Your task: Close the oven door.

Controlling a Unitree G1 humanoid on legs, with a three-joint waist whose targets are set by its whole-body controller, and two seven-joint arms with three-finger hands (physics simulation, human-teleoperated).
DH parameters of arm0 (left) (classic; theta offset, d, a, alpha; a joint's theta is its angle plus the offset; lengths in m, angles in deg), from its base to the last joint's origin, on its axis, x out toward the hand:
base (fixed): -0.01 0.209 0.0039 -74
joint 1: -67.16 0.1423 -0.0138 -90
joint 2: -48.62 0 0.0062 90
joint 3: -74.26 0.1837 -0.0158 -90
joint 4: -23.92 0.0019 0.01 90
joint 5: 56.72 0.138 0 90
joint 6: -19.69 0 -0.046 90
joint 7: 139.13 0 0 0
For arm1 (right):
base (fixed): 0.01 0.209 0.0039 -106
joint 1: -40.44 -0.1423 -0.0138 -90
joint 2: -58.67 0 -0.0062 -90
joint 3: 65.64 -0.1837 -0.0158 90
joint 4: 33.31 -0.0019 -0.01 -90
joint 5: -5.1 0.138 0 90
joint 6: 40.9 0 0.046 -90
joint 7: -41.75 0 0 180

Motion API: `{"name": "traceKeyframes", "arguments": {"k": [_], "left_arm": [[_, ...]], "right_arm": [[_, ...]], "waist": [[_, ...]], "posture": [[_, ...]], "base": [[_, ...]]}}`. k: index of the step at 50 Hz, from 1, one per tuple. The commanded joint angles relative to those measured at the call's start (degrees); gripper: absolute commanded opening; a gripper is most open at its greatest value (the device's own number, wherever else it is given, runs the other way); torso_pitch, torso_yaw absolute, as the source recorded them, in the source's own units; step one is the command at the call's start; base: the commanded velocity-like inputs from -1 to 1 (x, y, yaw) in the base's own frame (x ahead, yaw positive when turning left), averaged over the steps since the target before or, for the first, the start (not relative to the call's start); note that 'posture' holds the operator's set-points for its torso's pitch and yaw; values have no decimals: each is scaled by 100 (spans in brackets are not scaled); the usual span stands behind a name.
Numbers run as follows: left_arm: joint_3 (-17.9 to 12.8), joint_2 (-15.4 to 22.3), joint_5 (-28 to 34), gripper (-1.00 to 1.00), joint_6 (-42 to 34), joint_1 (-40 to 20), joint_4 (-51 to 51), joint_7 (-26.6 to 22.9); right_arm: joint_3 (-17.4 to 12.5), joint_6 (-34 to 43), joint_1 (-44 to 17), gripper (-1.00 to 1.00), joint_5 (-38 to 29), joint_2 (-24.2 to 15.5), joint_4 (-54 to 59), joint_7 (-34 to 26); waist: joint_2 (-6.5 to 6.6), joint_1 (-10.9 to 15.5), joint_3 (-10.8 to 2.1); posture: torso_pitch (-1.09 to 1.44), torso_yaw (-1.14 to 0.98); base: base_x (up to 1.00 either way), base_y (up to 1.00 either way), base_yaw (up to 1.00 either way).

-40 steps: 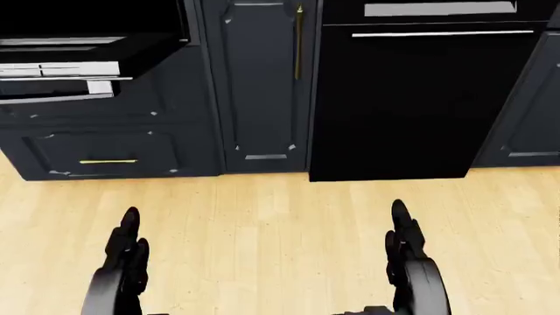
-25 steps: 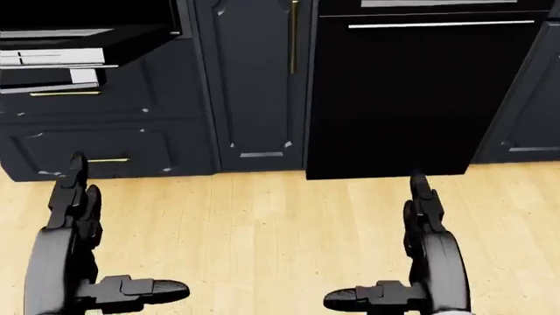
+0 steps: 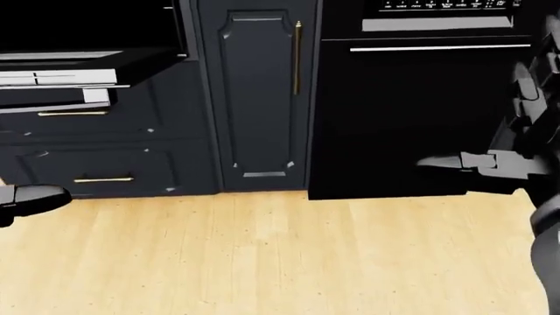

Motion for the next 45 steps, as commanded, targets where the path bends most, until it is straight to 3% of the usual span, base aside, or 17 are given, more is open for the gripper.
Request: {"name": "traceKeyframes", "arguments": {"k": [1,5,12,14,16,19,20,21,22,24,28,34,35,45], "left_arm": [[-96,157,-8,100,181,-105,121,-144],[-348,277,148,100,1195,338,1459,-772],[-565,332,586,100,2732,840,3168,-1383],[-667,282,302,100,2779,876,3529,-1473],[-628,298,167,100,3068,1007,3971,-1767],[-466,320,334,100,4190,1062,5166,-2020],[-533,227,-195,100,4140,1068,5210,-2238],[-527,271,-232,100,4377,980,5651,-2152],[-439,412,166,100,5301,816,6724,-1888],[-184,573,220,100,6589,549,8363,-1861],[302,625,-12,100,7844,252,10168,-1750],[574,468,-189,100,8088,625,10656,-1494],[468,429,-378,100,7924,658,10686,-1639],[482,270,43,100,7869,885,10796,-1331]], "right_arm": [[-40,-339,-25,100,-69,-77,262,-101],[-92,-1129,217,100,-285,-124,1329,-417],[-101,-2171,357,100,-559,-196,2812,-671],[-116,-2588,288,100,-607,-291,3388,-677],[-117,-3172,274,100,-621,-343,4378,-775],[-47,-4326,106,100,-618,-469,6132,-877],[0,-4642,50,100,-597,-500,6641,-883],[67,-4912,10,100,-578,-519,7045,-911],[140,-5221,-15,100,-584,-516,7493,-926],[250,-5894,-100,100,-598,-527,8476,-916],[412,-6426,15,100,-577,-475,9196,-870],[494,-6695,317,100,-798,-372,9493,-500],[508,-6728,361,100,-864,-371,9511,-456],[464,-6820,829,100,-1301,-274,9628,-194]], "waist": [[17,-9,-43],[16,-4,-38],[35,-19,3],[33,-15,6],[34,-20,4],[20,-27,-4],[11,-24,-17],[6,-20,-50],[3,-19,-60],[-4,-2,-45],[4,-16,-85],[-8,-30,-71],[-11,-32,-70],[-29,-32,-61]], "posture": [[0,0],[0,0],[0,0],[0,0],[0,0],[0,0],[0,0],[0,0],[0,0],[0,0],[0,0],[0,0],[0,0],[0,0]], "base": [[0,0,0],[0,0,0],[0,0,0],[0,0,0],[0,0,0],[0,0,0],[0,0,0],[0,0,0],[0,0,0],[0,0,0],[0,0,0],[0,0,0],[0,0,0],[0,0,0]]}}
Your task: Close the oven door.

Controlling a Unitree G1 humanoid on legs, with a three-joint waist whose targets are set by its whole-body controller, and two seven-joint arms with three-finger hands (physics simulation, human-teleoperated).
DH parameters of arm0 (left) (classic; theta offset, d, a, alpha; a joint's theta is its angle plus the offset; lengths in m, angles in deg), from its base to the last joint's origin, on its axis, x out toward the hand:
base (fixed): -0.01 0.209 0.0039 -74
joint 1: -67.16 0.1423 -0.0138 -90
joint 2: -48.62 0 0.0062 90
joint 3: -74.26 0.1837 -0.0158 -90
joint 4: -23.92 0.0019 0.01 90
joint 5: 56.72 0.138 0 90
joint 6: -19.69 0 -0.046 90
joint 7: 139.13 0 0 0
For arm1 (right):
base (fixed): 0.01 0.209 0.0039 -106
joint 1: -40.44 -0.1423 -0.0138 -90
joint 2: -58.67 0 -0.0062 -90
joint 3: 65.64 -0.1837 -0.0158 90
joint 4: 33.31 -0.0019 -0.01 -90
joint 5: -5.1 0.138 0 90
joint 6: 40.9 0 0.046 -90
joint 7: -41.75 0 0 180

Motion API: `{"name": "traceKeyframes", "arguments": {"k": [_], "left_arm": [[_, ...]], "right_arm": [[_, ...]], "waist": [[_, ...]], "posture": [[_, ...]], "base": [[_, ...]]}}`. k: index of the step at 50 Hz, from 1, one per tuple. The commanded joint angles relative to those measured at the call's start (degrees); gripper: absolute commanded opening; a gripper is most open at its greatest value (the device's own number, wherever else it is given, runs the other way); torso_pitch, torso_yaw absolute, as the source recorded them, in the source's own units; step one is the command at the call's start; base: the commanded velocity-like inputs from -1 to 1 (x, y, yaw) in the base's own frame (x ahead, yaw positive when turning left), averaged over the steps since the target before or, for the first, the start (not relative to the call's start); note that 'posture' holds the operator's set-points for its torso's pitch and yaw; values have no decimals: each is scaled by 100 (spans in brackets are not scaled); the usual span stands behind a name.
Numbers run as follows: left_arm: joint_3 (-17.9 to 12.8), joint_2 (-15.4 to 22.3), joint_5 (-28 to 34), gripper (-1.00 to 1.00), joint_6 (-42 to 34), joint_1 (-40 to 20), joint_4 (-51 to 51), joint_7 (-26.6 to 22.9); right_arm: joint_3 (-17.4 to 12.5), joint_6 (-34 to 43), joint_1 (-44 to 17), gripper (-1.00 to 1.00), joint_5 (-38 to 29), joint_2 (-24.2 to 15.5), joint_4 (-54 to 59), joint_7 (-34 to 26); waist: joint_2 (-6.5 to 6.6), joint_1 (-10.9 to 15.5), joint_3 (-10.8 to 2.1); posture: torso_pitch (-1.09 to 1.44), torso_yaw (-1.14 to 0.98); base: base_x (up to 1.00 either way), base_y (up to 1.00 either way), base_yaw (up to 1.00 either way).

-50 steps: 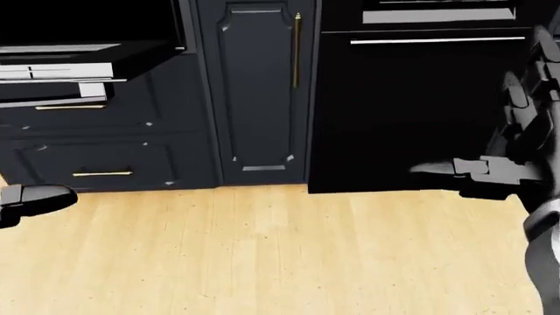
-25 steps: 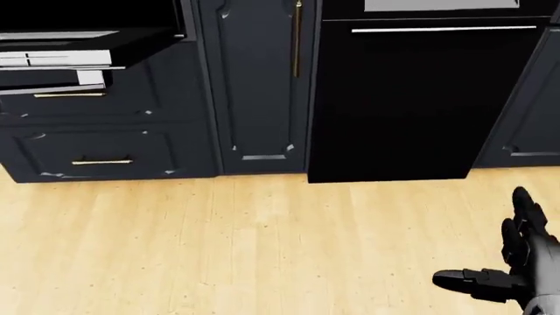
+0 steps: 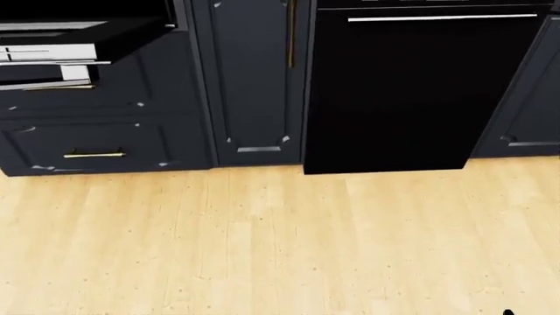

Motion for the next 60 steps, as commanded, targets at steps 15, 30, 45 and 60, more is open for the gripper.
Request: {"name": "traceKeyframes", "arguments": {"k": [15,30,45,60], "left_arm": [[-117,200,56,100,-91,-159,-142,-50],[-139,188,-3,100,-42,-161,-142,-44],[-119,194,24,100,-48,-159,-141,-1],[-119,195,34,100,-51,-159,-141,4]], "right_arm": [[-190,44,-63,100,-353,-155,-95,104],[-176,-71,57,100,-290,-72,-123,155],[-98,-51,83,100,-237,-101,-127,149],[-118,4,52,100,-308,-111,-111,170]], "waist": [[377,-3,6],[-321,-4,4],[502,-54,-38],[-500,-47,-4]], "posture": [[0,0],[0,0],[0,0],[0,0]], "base": [[0,22,0],[0,25,0],[0,25,0],[0,29,0]]}}
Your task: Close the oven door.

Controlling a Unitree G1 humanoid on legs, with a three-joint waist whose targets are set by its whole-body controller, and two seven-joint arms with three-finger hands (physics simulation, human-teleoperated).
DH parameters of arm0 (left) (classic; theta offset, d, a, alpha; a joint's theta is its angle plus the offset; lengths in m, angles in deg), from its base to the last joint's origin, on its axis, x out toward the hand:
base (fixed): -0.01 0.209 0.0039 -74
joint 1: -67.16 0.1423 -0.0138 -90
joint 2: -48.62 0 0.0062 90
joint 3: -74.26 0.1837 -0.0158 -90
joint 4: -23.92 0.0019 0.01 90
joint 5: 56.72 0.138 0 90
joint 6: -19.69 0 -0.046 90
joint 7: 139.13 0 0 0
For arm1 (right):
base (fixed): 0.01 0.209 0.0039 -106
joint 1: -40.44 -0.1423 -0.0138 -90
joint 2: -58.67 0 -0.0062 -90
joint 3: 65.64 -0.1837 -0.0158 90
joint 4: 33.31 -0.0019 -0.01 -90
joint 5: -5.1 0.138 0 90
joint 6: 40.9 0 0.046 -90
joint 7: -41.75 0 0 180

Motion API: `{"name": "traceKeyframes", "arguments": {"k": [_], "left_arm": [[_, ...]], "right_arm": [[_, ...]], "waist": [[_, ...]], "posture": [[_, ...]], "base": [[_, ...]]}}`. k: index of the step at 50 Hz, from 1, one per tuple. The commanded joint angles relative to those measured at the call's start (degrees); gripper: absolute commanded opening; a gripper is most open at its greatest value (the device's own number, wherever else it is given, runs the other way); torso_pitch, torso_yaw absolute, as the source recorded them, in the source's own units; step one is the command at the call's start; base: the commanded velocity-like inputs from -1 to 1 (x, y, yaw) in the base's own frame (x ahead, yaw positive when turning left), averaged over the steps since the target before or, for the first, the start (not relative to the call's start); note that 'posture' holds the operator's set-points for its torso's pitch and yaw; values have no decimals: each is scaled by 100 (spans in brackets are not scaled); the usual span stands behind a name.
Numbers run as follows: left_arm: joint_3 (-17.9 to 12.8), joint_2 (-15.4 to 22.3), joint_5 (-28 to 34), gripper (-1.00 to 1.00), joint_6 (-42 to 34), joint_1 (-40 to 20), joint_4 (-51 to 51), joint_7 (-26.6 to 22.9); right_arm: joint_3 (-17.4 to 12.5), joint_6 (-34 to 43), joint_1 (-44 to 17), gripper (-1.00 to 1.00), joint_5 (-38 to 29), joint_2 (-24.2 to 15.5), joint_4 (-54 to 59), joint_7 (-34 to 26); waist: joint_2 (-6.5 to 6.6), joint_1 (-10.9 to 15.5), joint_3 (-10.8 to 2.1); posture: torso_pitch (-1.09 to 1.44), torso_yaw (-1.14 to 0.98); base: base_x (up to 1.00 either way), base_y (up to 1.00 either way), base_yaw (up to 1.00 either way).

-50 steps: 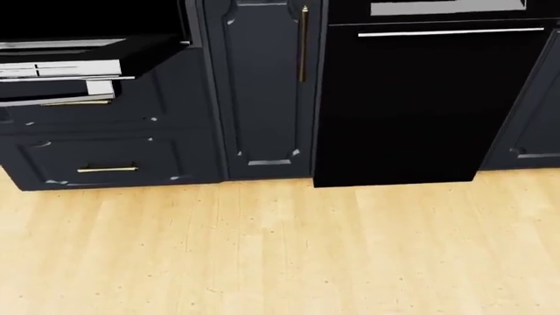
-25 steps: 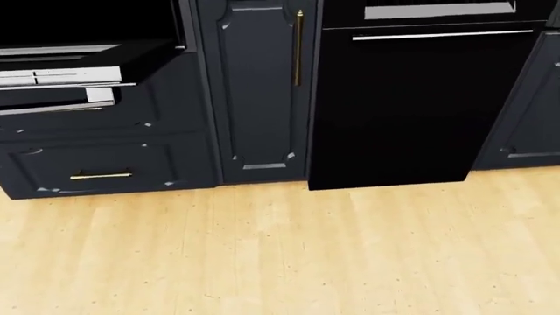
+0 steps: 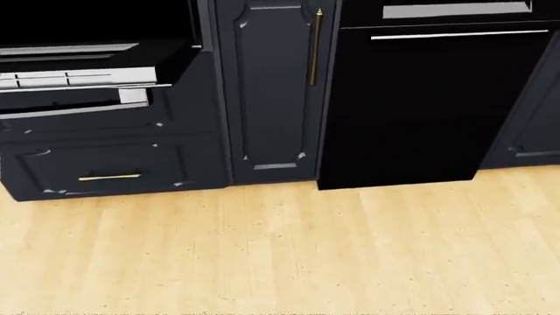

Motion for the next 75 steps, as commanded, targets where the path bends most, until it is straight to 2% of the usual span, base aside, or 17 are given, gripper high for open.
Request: {"name": "traceKeyframes", "arguments": {"k": [1,7,14,16,30,31,35,39,43,44,54,58,59,62,67,71,75], "left_arm": [[-33,116,-28,100,155,-47,-116,11],[-38,114,-34,100,162,-47,-116,-2],[-30,117,-25,100,151,-47,-116,4],[-28,118,-21,100,154,-46,-116,5],[-38,115,-29,100,153,-47,-117,-6],[-38,115,-31,100,155,-48,-117,-13],[-36,116,-31,100,143,-48,-117,-12],[-35,116,-32,100,139,-48,-117,-15],[-36,115,-35,100,142,-48,-116,-17],[-33,116,-32,100,144,-48,-116,-14],[-35,115,-30,100,161,-47,-116,-20],[-36,115,-32,100,158,-48,-116,-18],[-39,114,-35,100,163,-47,-117,-18],[-48,111,-52,100,161,-49,-116,-36],[-39,113,-41,100,166,-48,-116,-13],[-69,102,-92,100,146,-52,-117,7],[-95,-52,158,100,338,145,-64,99]], "right_arm": [[-20,-113,-83,100,7,-56,-104,17],[-36,-74,-127,100,-20,-56,-106,8],[-11,-65,-110,100,-38,-58,-106,35],[-7,-44,-106,100,-69,-64,-104,64],[-105,-55,-110,100,-115,-84,-88,-13],[-116,-58,-105,100,-106,-77,-88,-27],[-111,-66,-92,100,-128,-69,-86,-14],[-113,-55,-95,100,-141,-68,-86,-5],[-120,-60,-92,100,-146,-70,-84,-11],[-121,-60,-90,100,-148,-68,-84,-19],[-46,-61,-84,100,-133,-22,-121,56],[5,-82,-55,100,-105,-17,-123,77],[11,-74,-64,100,-95,-20,-125,74],[32,-72,-57,100,-80,-22,-124,81],[60,-88,-43,100,-64,-3,-128,96],[8,-69,-56,100,-49,-72,-103,-6],[-3,-85,5,100,-117,-36,-88,43]], "waist": [[105,-24,-95],[153,-11,-108],[968,0,-256],[793,63,-73],[-143,39,-89],[101,-21,-83],[43,1,-146],[324,14,-66],[1018,45,-185],[772,78,-163],[281,59,-44],[-199,19,-145],[109,-40,-75],[23,-37,-147],[317,0,-65],[1011,37,-176],[692,109,-92]], "posture": [[0,0],[0,0],[0,0],[0,0],[0,0],[0,0],[0,0],[0,0],[0,0],[0,0],[0,0],[0,0],[0,0],[0,0],[0,0],[0,0],[0,0]], "base": [[0,31,0],[0,31,0],[0,31,0],[0,32,0],[0,31,0],[0,30,0],[0,31,0],[0,31,0],[0,31,0],[0,31,0],[0,31,0],[0,31,0],[0,33,0],[0,32,0],[0,32,0],[0,31,0],[0,32,0]]}}
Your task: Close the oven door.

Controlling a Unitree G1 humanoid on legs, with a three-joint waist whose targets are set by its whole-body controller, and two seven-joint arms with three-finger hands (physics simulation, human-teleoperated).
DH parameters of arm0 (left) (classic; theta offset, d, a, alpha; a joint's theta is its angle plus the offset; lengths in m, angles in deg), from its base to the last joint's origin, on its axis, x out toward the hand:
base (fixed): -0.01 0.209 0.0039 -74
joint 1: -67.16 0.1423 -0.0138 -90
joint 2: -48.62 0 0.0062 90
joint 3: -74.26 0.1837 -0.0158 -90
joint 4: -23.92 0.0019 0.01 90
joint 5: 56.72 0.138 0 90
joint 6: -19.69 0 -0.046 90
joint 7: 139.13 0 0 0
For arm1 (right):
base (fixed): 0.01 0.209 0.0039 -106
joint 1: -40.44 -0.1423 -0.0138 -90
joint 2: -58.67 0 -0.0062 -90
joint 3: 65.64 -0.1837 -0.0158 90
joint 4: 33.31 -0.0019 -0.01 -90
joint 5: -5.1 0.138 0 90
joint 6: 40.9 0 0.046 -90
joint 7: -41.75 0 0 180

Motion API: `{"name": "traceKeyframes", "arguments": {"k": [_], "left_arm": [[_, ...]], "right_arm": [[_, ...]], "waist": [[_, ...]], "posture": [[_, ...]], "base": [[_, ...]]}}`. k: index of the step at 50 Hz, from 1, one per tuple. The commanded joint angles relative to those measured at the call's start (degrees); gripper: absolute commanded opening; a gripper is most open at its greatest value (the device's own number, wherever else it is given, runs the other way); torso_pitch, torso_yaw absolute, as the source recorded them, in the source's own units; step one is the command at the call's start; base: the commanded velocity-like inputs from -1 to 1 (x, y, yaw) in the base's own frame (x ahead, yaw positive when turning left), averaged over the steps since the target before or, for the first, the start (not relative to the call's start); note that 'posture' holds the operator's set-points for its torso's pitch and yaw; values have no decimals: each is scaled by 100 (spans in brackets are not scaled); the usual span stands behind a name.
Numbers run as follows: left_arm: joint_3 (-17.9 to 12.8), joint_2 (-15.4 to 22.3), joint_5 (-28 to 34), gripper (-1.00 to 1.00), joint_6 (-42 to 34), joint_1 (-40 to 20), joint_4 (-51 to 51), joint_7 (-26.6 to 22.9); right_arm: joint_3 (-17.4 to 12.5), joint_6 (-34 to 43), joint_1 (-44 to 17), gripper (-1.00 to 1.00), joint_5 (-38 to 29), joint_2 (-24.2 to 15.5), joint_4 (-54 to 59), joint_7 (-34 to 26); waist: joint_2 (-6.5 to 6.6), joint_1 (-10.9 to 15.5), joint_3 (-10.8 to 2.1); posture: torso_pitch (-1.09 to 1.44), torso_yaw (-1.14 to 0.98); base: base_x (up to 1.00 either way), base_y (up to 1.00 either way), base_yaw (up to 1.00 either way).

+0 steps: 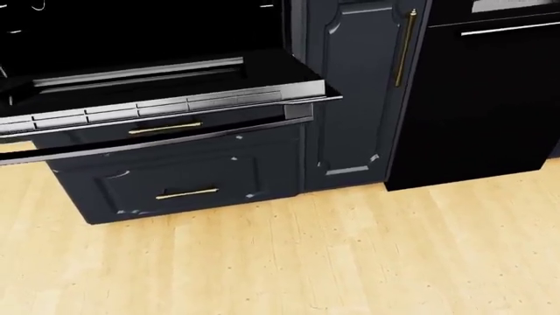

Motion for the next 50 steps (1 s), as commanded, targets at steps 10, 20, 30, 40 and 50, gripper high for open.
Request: {"name": "traceKeyframes", "arguments": {"k": [10,20,30,40,50], "left_arm": [[41,6,139,100,208,-102,-117,98],[81,41,1,100,191,-74,-101,-12],[72,47,-77,100,139,-147,-110,-59],[67,44,-62,100,153,-137,-109,-31],[76,63,-76,100,144,-124,-111,-25]], "right_arm": [[-211,-65,-158,100,23,-217,-97,7],[-192,-119,-85,100,21,-167,-112,67],[-102,-99,-66,100,75,-174,-124,143],[-79,-100,-65,100,92,-166,-131,147],[-75,-111,-27,100,63,-170,-120,149]], "waist": [[-699,-87,13],[-491,-132,-15],[-112,-33,-48],[-715,-128,-9],[-241,-143,0]], "posture": [[0,0],[0,0],[0,0],[0,0],[0,0]], "base": [[0,32,0],[0,32,0],[0,34,0],[0,37,0],[0,37,0]]}}
